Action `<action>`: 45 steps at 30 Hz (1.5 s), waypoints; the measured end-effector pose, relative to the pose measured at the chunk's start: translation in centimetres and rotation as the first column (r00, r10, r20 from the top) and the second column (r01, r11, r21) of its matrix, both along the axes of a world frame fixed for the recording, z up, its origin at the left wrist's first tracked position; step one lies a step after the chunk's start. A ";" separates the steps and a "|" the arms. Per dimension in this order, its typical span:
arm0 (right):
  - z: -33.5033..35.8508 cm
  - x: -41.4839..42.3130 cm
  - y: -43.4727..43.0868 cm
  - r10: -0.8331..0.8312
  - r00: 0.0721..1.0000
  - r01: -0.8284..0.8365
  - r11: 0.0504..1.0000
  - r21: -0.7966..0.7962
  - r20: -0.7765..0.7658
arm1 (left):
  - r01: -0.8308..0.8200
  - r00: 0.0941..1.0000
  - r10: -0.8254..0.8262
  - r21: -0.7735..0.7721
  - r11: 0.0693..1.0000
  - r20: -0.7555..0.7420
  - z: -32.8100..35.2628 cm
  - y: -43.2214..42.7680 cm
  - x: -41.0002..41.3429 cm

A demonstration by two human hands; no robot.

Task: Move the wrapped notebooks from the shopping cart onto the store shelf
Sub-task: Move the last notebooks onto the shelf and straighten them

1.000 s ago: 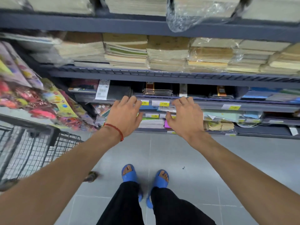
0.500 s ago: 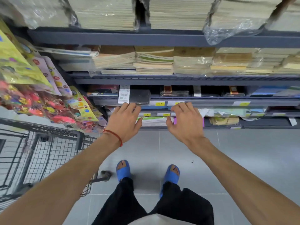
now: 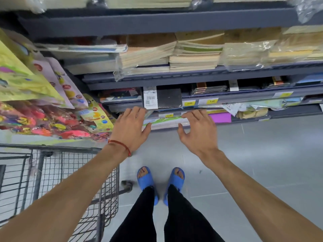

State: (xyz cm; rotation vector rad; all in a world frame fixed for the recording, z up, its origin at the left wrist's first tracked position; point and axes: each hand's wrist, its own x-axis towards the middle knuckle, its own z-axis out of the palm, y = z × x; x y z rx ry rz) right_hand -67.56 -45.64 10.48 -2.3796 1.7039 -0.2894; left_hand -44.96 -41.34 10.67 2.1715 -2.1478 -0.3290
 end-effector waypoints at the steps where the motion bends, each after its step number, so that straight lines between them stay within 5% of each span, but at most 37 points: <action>1: -0.7 0.1 -0.5 -0.007 1.000 0.007 1.000 0.013 0.019 | -0.046 0.996 0.046 0.009 0.999 -0.071 -0.9 -0.4 0.0; 5: -3.6 0.5 -2.7 -0.009 0.990 -0.003 0.996 0.087 0.138 | -0.285 0.783 0.290 0.096 0.954 -0.550 -4.2 -2.2 -0.8; 9: -6.0 1.7 -4.7 -0.058 0.952 -0.006 0.978 0.210 0.299 | -0.388 0.687 0.328 0.054 0.920 -0.649 -7.0 -4.1 -1.8; 23: -10.9 1.5 -9.3 -0.023 0.881 -0.172 0.914 0.366 0.473 | -0.356 0.718 0.242 -0.045 0.934 -0.652 -11.6 -6.1 0.0; 39: -11.7 3.4 -10.7 -0.196 0.855 0.094 0.969 0.227 0.480 | -0.495 0.779 0.380 -0.118 0.861 -0.498 -11.8 -7.9 0.3; 45: -11.2 2.7 -9.7 -0.207 0.809 -0.033 0.919 0.393 0.551 | -0.406 0.684 0.276 -0.038 0.913 -0.676 -12.6 -6.7 0.4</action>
